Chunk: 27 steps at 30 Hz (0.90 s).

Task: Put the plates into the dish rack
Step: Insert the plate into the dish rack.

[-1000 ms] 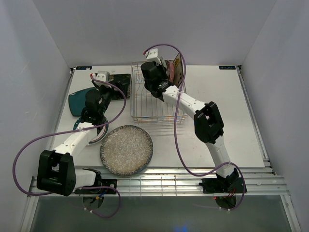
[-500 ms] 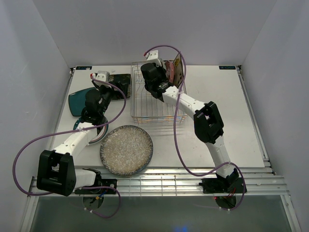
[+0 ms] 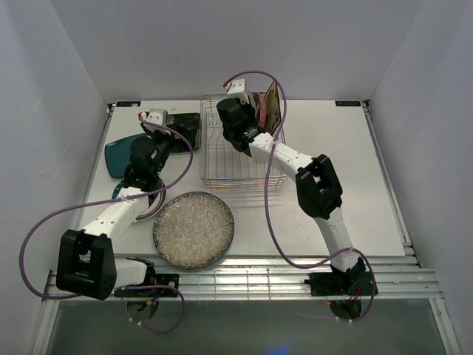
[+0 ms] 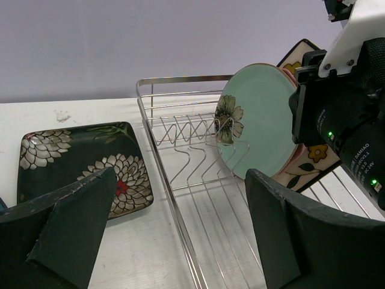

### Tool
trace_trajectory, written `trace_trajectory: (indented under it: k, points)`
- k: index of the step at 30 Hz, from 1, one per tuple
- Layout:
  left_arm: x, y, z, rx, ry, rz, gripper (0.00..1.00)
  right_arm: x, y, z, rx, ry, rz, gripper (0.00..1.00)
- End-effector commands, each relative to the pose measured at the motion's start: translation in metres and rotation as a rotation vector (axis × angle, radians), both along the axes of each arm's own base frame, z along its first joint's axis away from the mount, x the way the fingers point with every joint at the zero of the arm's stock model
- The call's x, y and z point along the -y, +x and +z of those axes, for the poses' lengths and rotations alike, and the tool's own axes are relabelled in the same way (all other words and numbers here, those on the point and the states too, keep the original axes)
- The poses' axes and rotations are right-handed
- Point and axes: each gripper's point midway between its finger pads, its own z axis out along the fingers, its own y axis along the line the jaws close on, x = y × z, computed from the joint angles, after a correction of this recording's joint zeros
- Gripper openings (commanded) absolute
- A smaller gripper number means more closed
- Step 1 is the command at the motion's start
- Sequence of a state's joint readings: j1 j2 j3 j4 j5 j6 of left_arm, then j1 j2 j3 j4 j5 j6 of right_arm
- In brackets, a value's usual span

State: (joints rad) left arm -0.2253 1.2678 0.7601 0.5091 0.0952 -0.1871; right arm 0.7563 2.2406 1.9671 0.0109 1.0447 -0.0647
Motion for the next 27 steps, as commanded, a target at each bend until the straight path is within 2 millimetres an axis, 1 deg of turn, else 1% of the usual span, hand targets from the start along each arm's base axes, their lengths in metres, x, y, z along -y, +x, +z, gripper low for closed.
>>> trace_trajectory:
  k: [1,2,4,7,11,14,15,17,18,19,20,21,22,23,24,25,26,27]
  points:
    - [0.000,-0.004,0.011,0.036,-0.003,-0.012,0.98,-0.002,0.005,0.027,0.095,0.091,-0.030,0.20]
    - [0.000,-0.004,0.011,0.035,-0.002,-0.011,0.98,-0.001,0.005,0.028,0.096,0.092,-0.030,0.25]
    - [0.001,-0.004,0.010,0.033,-0.002,-0.014,0.98,-0.001,0.005,0.028,0.096,0.092,-0.030,0.27]
    - [0.000,-0.004,0.011,0.035,-0.002,-0.012,0.98,0.000,0.004,0.032,0.103,0.096,-0.035,0.32]
    - [0.000,-0.005,0.012,0.038,-0.003,-0.011,0.98,0.001,0.001,0.038,0.098,0.106,-0.026,0.33]
    - [-0.001,-0.005,0.013,0.041,-0.002,-0.007,0.98,0.003,-0.004,0.047,0.101,0.126,-0.003,0.33]
    - [-0.002,-0.005,0.013,0.041,-0.002,-0.004,0.98,0.005,-0.007,0.055,0.109,0.135,-0.003,0.33]
    - [-0.002,-0.005,0.012,0.040,-0.001,-0.001,0.98,0.008,-0.011,0.057,0.104,0.139,0.000,0.33]
    - [-0.002,-0.004,0.012,0.041,0.000,-0.001,0.98,0.010,-0.016,0.067,0.115,0.157,0.007,0.33]
    - [-0.002,-0.004,0.011,0.038,0.001,0.000,0.98,0.013,-0.020,0.063,0.103,0.145,0.008,0.33]
    - [-0.002,-0.004,0.011,0.036,0.001,0.002,0.98,0.018,-0.027,0.077,0.123,0.184,0.005,0.32]
    - [-0.002,-0.003,0.011,0.036,0.001,0.002,0.98,0.018,-0.031,0.081,0.133,0.201,0.015,0.32]
    - [-0.002,-0.003,0.010,0.035,0.003,0.002,0.98,0.021,-0.039,0.066,0.110,0.186,0.026,0.32]
    - [-0.002,-0.002,0.009,0.032,0.004,0.002,0.98,0.024,-0.043,0.067,0.115,0.207,0.036,0.32]
    - [-0.002,-0.002,0.009,0.032,0.004,0.005,0.98,0.025,-0.052,0.088,0.154,0.263,0.074,0.33]
    - [-0.002,-0.002,0.008,0.030,0.004,0.005,0.98,0.028,-0.057,0.088,0.158,0.279,0.086,0.34]
    - [-0.002,-0.001,0.007,0.028,0.006,0.005,0.98,0.036,-0.069,0.085,0.155,0.296,0.094,0.35]
    - [-0.002,0.000,0.007,0.027,0.008,0.007,0.98,0.038,-0.074,0.085,0.157,0.310,0.105,0.36]
